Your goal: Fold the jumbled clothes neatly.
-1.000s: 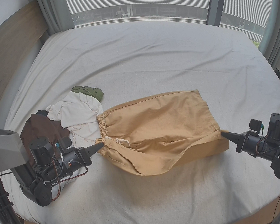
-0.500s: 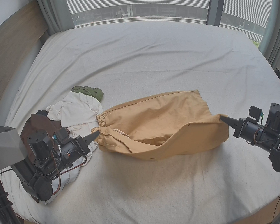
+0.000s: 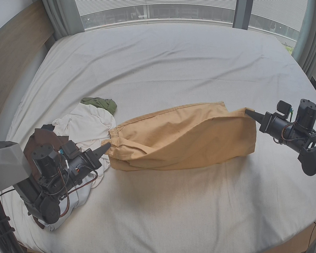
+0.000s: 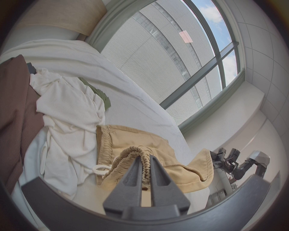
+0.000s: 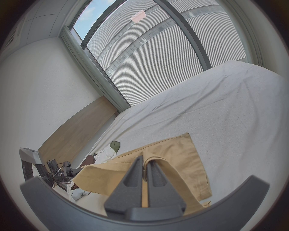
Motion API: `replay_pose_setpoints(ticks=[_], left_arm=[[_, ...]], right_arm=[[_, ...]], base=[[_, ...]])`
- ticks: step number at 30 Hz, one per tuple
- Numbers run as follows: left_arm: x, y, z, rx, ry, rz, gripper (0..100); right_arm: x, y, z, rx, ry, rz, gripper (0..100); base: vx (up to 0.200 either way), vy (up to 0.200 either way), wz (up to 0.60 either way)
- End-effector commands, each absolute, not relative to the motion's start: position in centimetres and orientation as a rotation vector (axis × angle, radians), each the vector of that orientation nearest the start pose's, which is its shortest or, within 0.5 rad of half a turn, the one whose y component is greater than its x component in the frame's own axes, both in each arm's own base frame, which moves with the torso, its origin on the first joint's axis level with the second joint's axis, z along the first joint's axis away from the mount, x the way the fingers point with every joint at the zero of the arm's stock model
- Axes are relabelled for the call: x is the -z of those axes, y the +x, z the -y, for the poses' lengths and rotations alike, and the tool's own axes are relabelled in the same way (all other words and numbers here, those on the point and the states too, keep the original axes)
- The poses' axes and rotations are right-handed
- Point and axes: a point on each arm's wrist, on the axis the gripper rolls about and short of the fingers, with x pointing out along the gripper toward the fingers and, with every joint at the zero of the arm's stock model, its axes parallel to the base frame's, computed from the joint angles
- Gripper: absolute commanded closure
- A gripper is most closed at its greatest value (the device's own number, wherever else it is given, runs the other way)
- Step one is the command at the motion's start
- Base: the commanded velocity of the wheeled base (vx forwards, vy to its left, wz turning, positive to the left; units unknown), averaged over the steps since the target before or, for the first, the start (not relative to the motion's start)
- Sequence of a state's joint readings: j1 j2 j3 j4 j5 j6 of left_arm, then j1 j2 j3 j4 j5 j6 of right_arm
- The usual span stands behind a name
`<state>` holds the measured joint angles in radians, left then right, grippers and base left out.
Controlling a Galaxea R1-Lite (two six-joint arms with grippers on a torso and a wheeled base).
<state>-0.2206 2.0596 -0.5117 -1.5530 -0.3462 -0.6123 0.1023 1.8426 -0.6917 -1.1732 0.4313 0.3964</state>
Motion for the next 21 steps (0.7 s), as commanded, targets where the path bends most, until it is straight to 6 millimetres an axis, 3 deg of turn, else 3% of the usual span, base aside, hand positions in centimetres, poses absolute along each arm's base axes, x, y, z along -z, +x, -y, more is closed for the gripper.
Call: replay_pose_setpoints(ticks=[1, 21], left_arm=[[-9.8, 32.2, 7.9, 0.530, -0.620, -0.127, 100], [-8.9, 33.3, 8.5, 0.475, -0.636, -0.120, 100]], right_arm=[[-15.8, 33.4, -4.3, -0.526, 0.388, -0.104, 100], [-18.0, 37.3, -3.8, -0.503, 0.378, -0.088, 100]], base=[[0.000, 0.000, 0.00], [0.000, 0.000, 0.00]])
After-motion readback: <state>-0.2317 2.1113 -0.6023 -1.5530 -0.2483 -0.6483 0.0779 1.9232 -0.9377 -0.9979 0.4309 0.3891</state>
